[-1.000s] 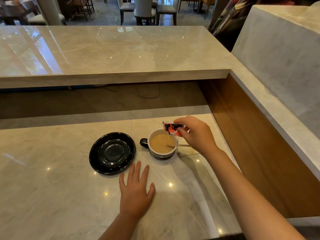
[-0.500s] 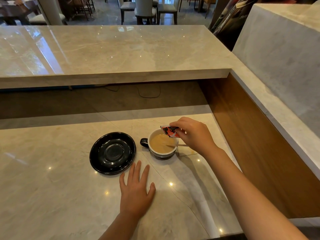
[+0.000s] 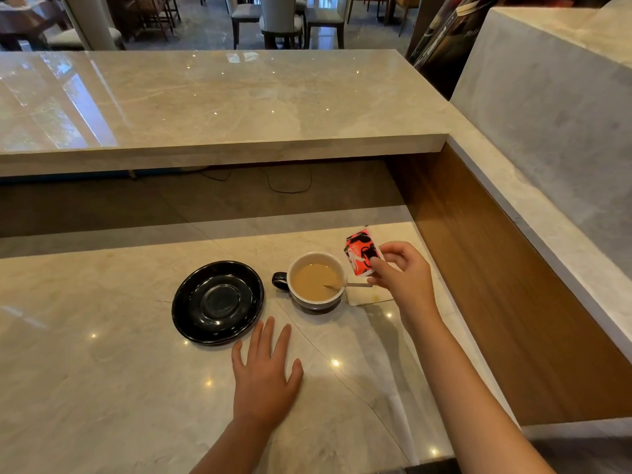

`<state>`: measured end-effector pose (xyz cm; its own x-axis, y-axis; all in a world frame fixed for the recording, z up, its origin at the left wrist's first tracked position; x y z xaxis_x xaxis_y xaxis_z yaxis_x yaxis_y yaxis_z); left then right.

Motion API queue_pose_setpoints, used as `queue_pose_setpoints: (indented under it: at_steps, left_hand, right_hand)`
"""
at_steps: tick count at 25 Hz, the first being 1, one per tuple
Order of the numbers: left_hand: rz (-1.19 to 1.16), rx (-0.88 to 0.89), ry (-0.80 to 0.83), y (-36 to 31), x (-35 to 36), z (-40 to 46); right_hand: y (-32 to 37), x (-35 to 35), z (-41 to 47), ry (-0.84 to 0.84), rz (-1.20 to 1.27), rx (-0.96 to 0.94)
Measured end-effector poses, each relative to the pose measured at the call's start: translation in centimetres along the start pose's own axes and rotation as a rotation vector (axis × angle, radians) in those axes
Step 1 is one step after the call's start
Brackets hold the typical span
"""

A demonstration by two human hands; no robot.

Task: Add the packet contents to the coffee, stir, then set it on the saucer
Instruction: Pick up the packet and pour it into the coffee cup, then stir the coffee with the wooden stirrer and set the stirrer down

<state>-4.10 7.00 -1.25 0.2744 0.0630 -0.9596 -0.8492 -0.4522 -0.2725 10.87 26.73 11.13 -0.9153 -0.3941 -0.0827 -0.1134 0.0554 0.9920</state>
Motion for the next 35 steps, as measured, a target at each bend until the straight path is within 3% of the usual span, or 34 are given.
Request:
queue_pose_setpoints:
  at_steps: [2, 5, 11, 20, 25, 30, 35]
  left_hand:
    - [0.007, 0.004, 0.002, 0.0, 0.0, 0.0]
    - [0.012, -0.007, 0.003, 0.1, 0.1, 0.1]
    - [0.040, -0.036, 0.021, 0.2, 0.3, 0.2]
    - [0.033, -0.040, 0.027, 0.0, -0.1, 0.1]
    - [0.022, -0.037, 0.023, -0.1, -0.3, 0.1]
    - [0.020, -0.037, 0.016, -0.1, -0.4, 0.1]
    - [0.016, -0.026, 0.008, -0.1, -0.2, 0.0]
  right_hand:
    - [-2.2, -1.7, -1.6, -0.044, 0.193, 0.099]
    - [-6.2, -5.0, -3.8, -0.172, 0.290, 0.232]
    - [-11.7, -12.0, -6.3, -0.399, -0.034, 0.375]
    - [-9.5, -11.4, -5.8, -0.373, -0.620, 0.191]
    - [-8.9, -10.8, -6.3, -0.438, -0.998, 0.122]
    - [-8.5, -7.9, -7.2, -0.245, -1.155, -0.215]
    - [-9.5, -7.5, -7.5, -0.207, -1.187, -0.212]
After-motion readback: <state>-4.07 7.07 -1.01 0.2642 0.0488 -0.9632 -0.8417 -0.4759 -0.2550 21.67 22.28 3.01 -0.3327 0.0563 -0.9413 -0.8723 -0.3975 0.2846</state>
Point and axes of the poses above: each hand's wrist, its own z-axis towards the middle knuckle, its own x-axis out of the palm, y = z × x, the point moved 8 cm from there along z, towards the middle knuckle, and after that the axes turned 7 degrees about y, right-handed, at the moved point
